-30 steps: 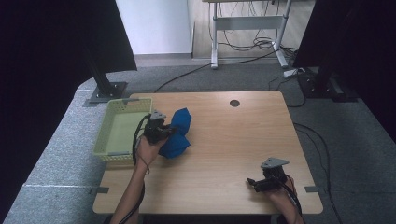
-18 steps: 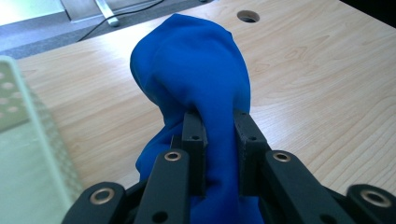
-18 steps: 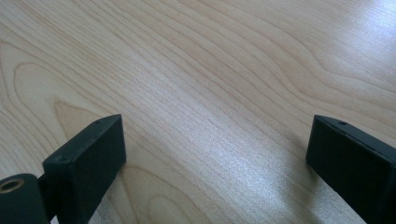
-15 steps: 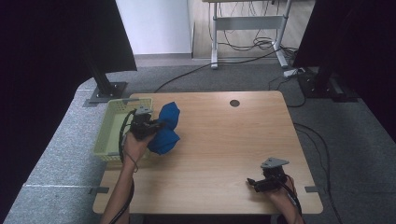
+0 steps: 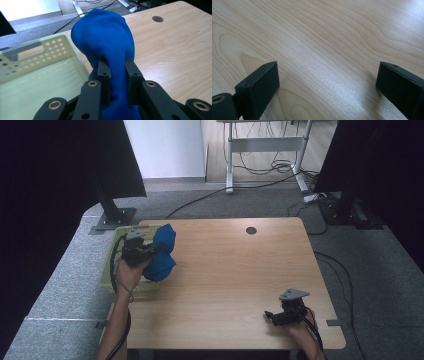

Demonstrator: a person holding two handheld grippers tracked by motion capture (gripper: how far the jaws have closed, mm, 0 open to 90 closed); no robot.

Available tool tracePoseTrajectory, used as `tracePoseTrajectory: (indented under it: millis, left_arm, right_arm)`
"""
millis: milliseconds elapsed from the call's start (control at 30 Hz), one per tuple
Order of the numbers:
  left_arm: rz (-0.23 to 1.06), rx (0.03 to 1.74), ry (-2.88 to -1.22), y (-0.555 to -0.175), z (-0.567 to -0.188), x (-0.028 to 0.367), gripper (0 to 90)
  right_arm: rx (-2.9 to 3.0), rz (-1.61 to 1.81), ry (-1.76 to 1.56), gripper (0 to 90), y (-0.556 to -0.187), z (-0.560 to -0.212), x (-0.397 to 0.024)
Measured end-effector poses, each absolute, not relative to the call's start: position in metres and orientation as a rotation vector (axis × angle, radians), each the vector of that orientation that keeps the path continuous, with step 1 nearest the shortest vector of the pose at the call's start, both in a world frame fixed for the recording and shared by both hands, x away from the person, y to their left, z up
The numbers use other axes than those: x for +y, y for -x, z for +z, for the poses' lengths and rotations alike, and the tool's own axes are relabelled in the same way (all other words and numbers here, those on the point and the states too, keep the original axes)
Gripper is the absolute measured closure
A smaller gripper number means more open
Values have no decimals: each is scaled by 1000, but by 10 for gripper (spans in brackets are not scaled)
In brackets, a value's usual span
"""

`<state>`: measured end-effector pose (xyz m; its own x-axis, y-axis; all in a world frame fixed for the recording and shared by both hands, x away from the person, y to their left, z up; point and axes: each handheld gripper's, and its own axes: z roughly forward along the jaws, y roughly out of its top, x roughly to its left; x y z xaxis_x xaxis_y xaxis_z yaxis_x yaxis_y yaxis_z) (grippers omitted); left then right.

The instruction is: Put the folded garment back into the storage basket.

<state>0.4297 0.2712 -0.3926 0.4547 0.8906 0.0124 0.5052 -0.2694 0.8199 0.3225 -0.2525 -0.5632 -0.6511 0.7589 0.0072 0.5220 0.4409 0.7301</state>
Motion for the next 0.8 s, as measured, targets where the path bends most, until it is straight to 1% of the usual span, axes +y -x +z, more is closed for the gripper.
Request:
tracePoseTrajectory:
  millis: [67, 100, 167, 333, 400, 433, 500, 800]
  left_arm:
    - [625, 1170, -1924, -430, -393, 271, 778]
    - [651, 1189, -1917, -429, -390, 280, 778]
    - [665, 1203, -1906, -428, -390, 286, 778]
    - [680, 1229, -1895, -426, -390, 301, 777]
    - [680, 1229, -1895, -426, -390, 301, 777]
    - [689, 1255, -1882, -425, -392, 312, 777]
    - [693, 1270, -1880, -426, -395, 318, 777]
    - [705, 1293, -1911, -430, -405, 329, 776]
  right_arm:
    - [2375, 1035, -1097, 46, -322, -563, -253]
    - [2375, 1035, -1097, 46, -322, -563, -253]
    - [2375, 1035, -1097, 46, -323, -563, -253]
    - [2374, 1034, -1099, 46, -322, -563, -253]
    - [2374, 1034, -1099, 46, -322, -563, -253]
    - [2374, 1034, -1099, 46, -322, -563, -253]
    - [2373, 1034, -1100, 46, -322, -563, -253]
    - [2372, 1034, -1101, 46, -323, -563, -253]
